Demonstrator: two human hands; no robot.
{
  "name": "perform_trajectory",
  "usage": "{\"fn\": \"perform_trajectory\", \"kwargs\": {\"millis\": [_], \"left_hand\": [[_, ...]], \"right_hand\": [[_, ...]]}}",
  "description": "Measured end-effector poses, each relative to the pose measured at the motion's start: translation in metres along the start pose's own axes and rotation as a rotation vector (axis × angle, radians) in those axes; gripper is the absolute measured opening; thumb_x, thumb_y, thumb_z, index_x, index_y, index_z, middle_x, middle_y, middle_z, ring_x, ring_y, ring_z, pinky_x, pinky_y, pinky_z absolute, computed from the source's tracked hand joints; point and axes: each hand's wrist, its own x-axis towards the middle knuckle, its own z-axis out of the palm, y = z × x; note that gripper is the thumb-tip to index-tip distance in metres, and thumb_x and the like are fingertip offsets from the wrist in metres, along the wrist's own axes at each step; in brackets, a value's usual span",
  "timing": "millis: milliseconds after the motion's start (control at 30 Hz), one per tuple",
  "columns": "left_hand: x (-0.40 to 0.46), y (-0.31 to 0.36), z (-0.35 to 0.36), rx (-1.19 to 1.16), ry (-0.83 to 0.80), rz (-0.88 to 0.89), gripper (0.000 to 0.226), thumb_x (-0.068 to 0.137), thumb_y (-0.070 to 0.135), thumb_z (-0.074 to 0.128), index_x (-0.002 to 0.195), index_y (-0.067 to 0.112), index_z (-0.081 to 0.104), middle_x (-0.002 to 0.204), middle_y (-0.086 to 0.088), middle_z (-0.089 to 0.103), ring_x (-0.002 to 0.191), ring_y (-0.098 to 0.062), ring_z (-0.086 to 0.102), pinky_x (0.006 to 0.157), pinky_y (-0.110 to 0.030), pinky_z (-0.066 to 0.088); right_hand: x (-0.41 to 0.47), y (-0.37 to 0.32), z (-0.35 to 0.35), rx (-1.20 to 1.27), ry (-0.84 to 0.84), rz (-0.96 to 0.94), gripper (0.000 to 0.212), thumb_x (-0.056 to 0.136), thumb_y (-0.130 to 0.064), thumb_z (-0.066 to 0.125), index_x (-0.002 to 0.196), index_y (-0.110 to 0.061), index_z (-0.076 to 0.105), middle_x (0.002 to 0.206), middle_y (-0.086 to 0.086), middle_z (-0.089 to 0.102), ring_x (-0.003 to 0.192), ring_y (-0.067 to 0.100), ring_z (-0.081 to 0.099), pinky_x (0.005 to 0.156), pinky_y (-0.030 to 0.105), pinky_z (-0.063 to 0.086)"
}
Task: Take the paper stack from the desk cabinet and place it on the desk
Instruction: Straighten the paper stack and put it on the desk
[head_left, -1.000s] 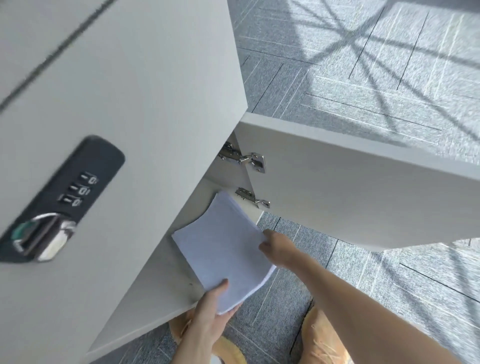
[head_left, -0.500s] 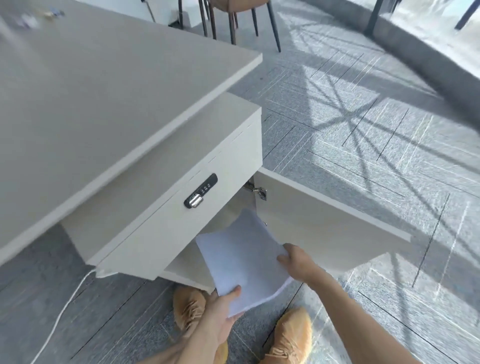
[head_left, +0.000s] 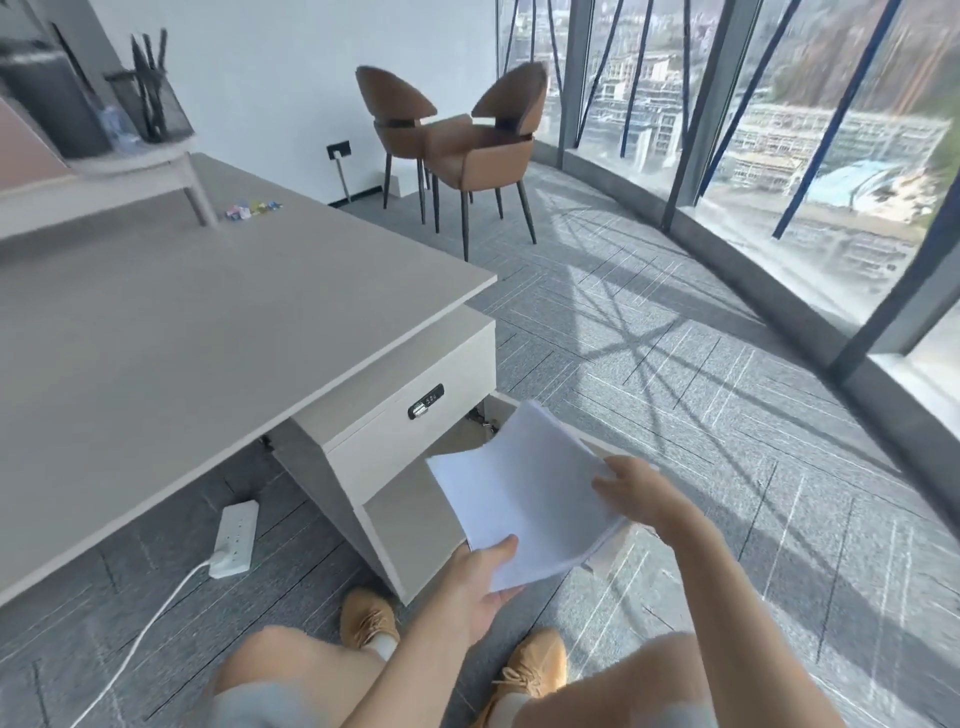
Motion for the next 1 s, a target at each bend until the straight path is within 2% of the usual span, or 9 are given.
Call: {"fn": "perform_trajectory", "kwargs": {"millis": [100,167,300,400,500,633,800,933,1000], "left_hand": [[-0.046,0.014,0.027,0.012,-0.081,0.065,0.031,0.09,0.007,0.068,0.121,0.01,0.065,0.118,-0.009,0.074,0.106,-0.027,0.069,0.07,-0.033,0.06],[-0.076,0.026,0.04,0.005,-0.119,0.12,0.031,0.09,0.006,0.068,0.121,0.008,0.067,0.119,-0.01,0.074,0.102,-0.026,0.07,0.064,-0.031,0.06],[-0.134,0.06,0.053,0.026,-0.177,0.271,0.034,0.089,0.007,0.069,0.122,0.005,0.066,0.115,-0.011,0.075,0.102,-0.027,0.071,0.06,-0.03,0.059],[-0.183,0.092,0.051,0.065,-0.221,0.416,0.028,0.091,0.006,0.065,0.119,0.011,0.068,0.114,-0.008,0.077,0.104,-0.027,0.072,0.077,-0.037,0.061],[-0.227,0.123,0.035,0.094,-0.202,0.551,0.027,0.089,0.007,0.066,0.115,0.015,0.07,0.106,-0.002,0.08,0.099,-0.025,0.074,0.083,-0.04,0.059],[-0.282,0.16,0.0,0.129,-0.146,0.707,0.035,0.086,0.009,0.07,0.12,0.017,0.068,0.11,0.0,0.078,0.103,-0.025,0.073,0.083,-0.036,0.056],[-0.337,0.198,-0.052,0.183,-0.066,0.836,0.033,0.09,0.009,0.068,0.121,0.019,0.068,0.118,0.0,0.076,0.11,-0.023,0.07,0.099,-0.044,0.051],[-0.351,0.22,-0.097,0.222,0.019,0.906,0.033,0.09,0.005,0.066,0.122,0.016,0.067,0.114,-0.001,0.077,0.106,-0.021,0.073,0.091,-0.039,0.055],[-0.349,0.228,-0.122,0.244,0.065,0.916,0.033,0.09,0.005,0.066,0.122,0.017,0.068,0.114,0.0,0.077,0.105,-0.02,0.073,0.093,-0.04,0.054]], "right_hand": [[-0.052,-0.002,-0.039,0.066,0.124,-0.034,0.022,0.093,-0.014,0.052,0.098,0.0,0.068,0.09,0.014,0.068,0.079,0.025,0.063,0.073,0.038,0.053],[-0.084,-0.006,-0.06,0.121,0.2,-0.073,0.023,0.093,-0.014,0.053,0.1,0.002,0.068,0.084,0.012,0.064,0.074,0.024,0.06,0.073,0.043,0.056],[-0.141,-0.03,-0.092,0.288,0.274,-0.173,0.019,0.094,-0.007,0.051,0.094,-0.002,0.07,0.078,0.009,0.062,0.064,0.019,0.058,0.048,0.024,0.053],[-0.173,-0.06,-0.105,0.399,0.29,-0.291,0.019,0.094,-0.008,0.052,0.093,0.002,0.068,0.079,0.009,0.059,0.066,0.019,0.057,0.05,0.024,0.053],[-0.199,-0.098,-0.107,0.508,0.259,-0.41,0.019,0.096,-0.01,0.053,0.098,-0.007,0.072,0.082,0.005,0.071,0.066,0.014,0.065,0.054,0.025,0.056],[-0.223,-0.154,-0.103,0.638,0.192,-0.506,0.031,0.084,-0.03,0.061,0.111,-0.021,0.074,0.107,0.004,0.078,0.097,0.024,0.074,0.08,0.048,0.064],[-0.237,-0.229,-0.09,0.692,0.028,-0.554,0.027,0.09,-0.016,0.058,0.112,-0.018,0.074,0.108,0.006,0.079,0.095,0.025,0.072,0.081,0.039,0.055],[-0.227,-0.29,-0.066,0.73,-0.098,-0.618,0.017,0.096,-0.024,0.062,0.111,-0.02,0.069,0.101,-0.002,0.08,0.085,0.015,0.077,0.072,0.032,0.057],[-0.215,-0.321,-0.048,0.752,-0.136,-0.623,0.021,0.096,-0.028,0.065,0.114,-0.018,0.066,0.106,0.003,0.079,0.092,0.022,0.078,0.079,0.037,0.061]]}}
